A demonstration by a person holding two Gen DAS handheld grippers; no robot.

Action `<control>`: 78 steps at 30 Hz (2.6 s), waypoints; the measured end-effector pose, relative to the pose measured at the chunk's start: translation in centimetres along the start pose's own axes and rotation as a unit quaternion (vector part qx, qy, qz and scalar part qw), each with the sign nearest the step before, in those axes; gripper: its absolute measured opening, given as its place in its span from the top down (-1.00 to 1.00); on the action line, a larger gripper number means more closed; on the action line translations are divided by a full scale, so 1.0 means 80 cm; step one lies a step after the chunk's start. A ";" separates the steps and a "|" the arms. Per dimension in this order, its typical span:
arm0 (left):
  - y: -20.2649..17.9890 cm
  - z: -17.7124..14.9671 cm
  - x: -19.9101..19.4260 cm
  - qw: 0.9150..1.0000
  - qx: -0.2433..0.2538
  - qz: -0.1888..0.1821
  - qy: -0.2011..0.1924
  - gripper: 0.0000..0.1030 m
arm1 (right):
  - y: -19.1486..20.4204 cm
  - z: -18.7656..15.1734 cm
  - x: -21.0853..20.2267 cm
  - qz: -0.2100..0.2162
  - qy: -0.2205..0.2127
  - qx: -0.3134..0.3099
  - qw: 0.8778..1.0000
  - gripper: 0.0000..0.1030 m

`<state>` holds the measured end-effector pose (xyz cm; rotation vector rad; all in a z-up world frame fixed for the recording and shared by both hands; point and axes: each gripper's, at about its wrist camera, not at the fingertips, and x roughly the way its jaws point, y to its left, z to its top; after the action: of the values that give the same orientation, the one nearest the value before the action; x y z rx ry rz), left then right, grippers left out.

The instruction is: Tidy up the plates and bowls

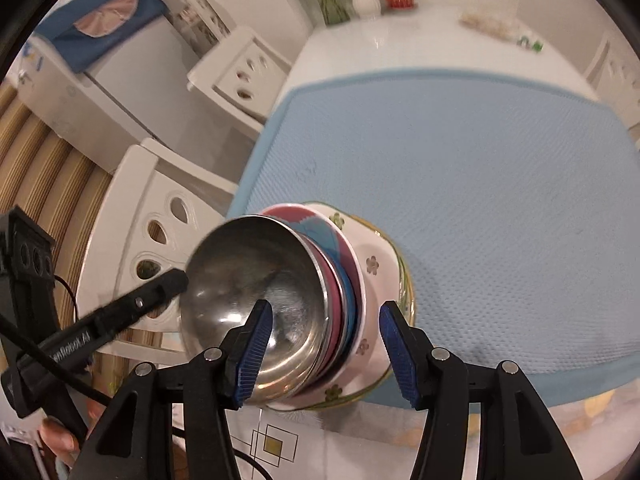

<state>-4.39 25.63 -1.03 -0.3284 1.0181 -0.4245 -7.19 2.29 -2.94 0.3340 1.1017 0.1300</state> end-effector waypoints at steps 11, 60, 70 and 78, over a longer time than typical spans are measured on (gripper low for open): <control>-0.073 0.007 -0.070 0.990 0.071 0.046 -0.114 0.00 | 0.046 -0.018 -0.075 -0.110 -0.098 -0.078 0.986 -0.34; -0.077 -0.020 0.002 0.985 0.090 0.147 0.001 -0.32 | 0.008 -0.041 -0.045 -0.136 -0.037 -0.012 0.990 -0.36; -0.079 -0.026 0.006 0.988 0.087 0.130 0.016 -0.32 | 0.002 -0.047 -0.041 -0.133 -0.029 0.003 0.991 -0.36; -0.080 -0.029 0.006 0.987 0.092 0.134 0.014 -0.32 | 0.002 -0.050 -0.038 -0.135 -0.025 0.004 0.991 -0.36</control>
<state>-7.38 19.66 0.38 -0.0188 1.0260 -0.2764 -12.09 2.45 -1.93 0.1912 1.0868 -0.1222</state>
